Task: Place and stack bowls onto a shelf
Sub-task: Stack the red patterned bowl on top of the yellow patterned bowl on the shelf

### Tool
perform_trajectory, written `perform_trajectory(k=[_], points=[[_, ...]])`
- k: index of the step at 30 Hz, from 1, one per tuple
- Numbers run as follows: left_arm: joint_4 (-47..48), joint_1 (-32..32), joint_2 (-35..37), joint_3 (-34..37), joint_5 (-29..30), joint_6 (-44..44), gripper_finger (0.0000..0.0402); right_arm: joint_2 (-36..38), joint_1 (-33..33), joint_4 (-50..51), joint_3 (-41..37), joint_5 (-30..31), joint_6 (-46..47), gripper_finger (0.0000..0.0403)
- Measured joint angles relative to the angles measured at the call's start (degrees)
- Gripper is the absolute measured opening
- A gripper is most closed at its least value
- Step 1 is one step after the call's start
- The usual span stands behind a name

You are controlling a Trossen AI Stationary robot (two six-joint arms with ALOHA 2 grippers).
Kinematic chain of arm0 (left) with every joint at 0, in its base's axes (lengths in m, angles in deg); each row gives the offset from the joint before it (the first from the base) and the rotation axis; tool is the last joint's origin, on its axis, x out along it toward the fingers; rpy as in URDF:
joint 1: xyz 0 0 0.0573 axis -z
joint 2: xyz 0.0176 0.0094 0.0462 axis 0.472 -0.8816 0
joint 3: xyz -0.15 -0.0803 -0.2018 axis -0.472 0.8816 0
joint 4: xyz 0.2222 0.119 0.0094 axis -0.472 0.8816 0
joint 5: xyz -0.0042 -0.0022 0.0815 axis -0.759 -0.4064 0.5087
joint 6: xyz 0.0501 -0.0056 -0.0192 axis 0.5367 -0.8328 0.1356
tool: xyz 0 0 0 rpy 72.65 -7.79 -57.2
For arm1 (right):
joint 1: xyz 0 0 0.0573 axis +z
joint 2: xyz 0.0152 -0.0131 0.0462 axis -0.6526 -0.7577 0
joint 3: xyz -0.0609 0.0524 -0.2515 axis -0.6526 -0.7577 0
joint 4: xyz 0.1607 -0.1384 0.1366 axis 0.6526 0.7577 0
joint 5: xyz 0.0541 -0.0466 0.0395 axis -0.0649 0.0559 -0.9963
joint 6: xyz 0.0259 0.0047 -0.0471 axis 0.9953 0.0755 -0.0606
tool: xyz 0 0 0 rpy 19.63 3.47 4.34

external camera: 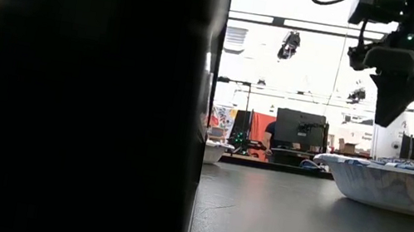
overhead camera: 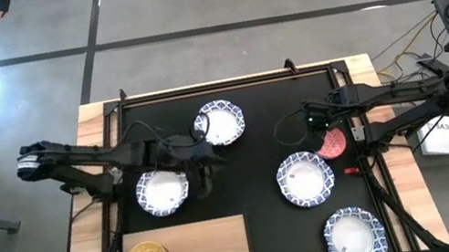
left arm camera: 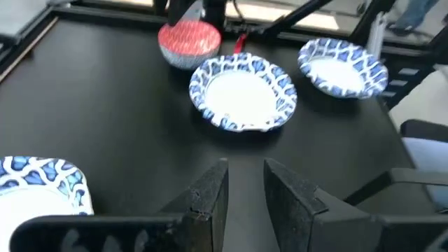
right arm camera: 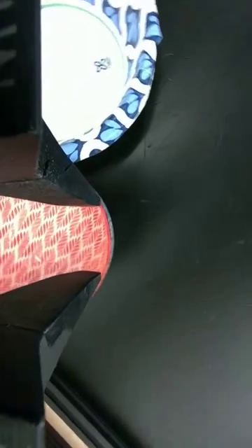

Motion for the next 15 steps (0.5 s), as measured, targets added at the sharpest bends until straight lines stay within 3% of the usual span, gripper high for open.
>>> perform_trajectory(k=[8, 15], points=[[-4.09, 1.36, -2.02, -0.04, -3.02, 5.01, 0.0077, -0.3, 0.0, -0.29, -3.42, -0.09, 12.55, 0.0181], [-5.88, 1.97, -1.72, 0.56, -5.47, 8.85, 0.0077, -1.75, 0.0, -0.44, -4.9, -0.76, 18.41, 0.0183]])
